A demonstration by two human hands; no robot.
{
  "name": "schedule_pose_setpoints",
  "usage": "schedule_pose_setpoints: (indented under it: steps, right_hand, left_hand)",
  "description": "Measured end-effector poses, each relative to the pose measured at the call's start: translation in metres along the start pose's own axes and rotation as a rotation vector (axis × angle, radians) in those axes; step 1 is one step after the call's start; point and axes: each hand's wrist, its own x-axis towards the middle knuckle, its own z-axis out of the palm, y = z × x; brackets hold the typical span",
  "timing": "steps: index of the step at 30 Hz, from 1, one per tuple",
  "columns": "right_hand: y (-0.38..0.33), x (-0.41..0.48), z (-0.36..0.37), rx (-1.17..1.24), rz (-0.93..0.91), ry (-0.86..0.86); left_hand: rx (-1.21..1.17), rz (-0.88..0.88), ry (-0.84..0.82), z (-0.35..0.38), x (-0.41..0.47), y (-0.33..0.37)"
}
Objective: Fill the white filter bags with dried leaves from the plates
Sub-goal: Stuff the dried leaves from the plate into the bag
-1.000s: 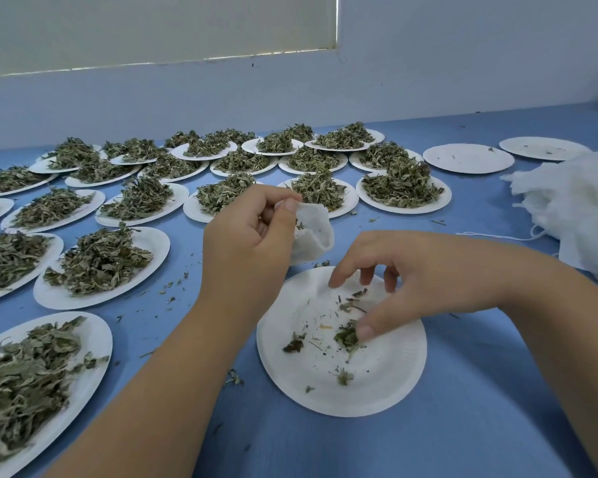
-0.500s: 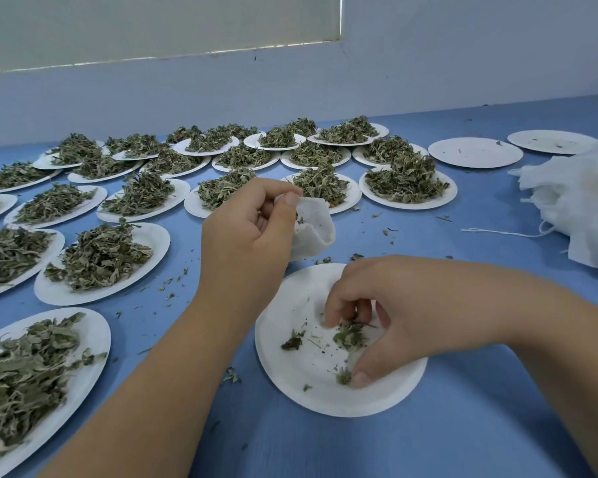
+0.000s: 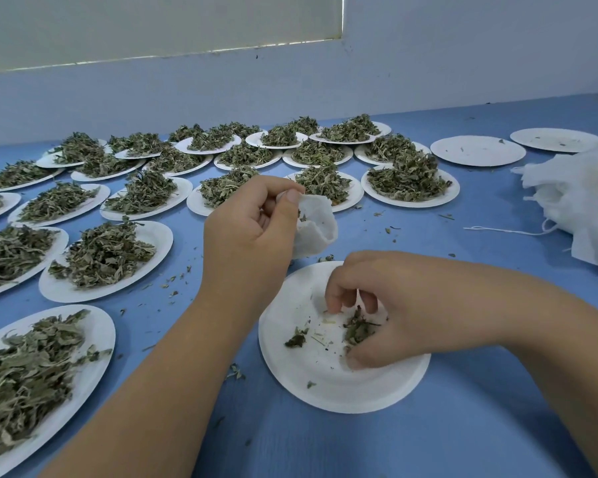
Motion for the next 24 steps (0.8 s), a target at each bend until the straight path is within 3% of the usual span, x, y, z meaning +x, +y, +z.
schedule_pose_setpoints:
  steps: [7,16,24]
  right_hand:
    - [0.003,0.000,-0.001,-0.019,-0.002,-0.030]
    - [0.001,0.007,0.005,0.067,-0.036,0.017]
    - [-0.001,0.009,0.010,-0.016,-0.089,0.095]
  left_hand:
    - [-0.006,0.008,0.001,0.000,0.000,0.001]
    - [-0.007,0.000,0.003,0.000,-0.001,0.002]
    - [0.000,0.011,-0.001,0.000,0.000,0.002]
